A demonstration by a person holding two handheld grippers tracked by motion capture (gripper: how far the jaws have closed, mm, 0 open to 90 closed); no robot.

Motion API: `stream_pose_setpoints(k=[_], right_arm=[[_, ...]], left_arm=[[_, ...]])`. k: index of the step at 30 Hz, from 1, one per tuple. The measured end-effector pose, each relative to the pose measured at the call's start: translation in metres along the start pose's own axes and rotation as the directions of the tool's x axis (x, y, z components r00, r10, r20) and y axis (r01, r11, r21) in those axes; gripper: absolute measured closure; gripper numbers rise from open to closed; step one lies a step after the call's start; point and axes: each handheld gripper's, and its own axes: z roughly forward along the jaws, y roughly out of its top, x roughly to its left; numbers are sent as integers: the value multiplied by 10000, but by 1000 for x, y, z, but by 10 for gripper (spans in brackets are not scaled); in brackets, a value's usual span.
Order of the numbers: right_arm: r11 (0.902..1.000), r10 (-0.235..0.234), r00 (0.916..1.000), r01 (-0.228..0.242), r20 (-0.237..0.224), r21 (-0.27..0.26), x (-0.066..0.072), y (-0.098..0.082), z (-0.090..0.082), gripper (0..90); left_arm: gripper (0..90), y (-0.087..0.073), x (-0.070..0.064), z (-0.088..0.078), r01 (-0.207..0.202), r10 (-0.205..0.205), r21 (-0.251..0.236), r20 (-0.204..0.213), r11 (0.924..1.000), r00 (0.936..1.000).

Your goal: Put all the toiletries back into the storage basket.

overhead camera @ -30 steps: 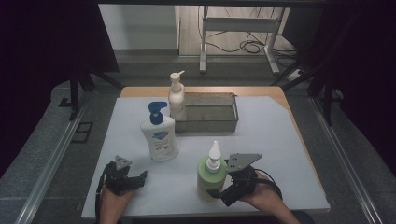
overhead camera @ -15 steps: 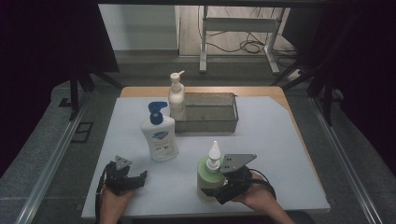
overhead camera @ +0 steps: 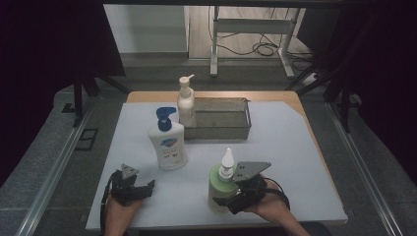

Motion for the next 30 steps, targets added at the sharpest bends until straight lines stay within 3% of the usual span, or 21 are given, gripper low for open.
stream_pose_setpoints(k=[17, 30], right_arm=[[9985, 491, 9965, -474, 680, -264, -19, 3, -10, 114], [9958, 851, 9887, -801, 1236, -448, -39, 14, -9, 114]], left_arm=[[124, 0, 0, 0, 9, -9, 4, 5, 10000, 10000], [124, 0, 0, 0, 7, -7, -8, 2, 10000, 10000]])
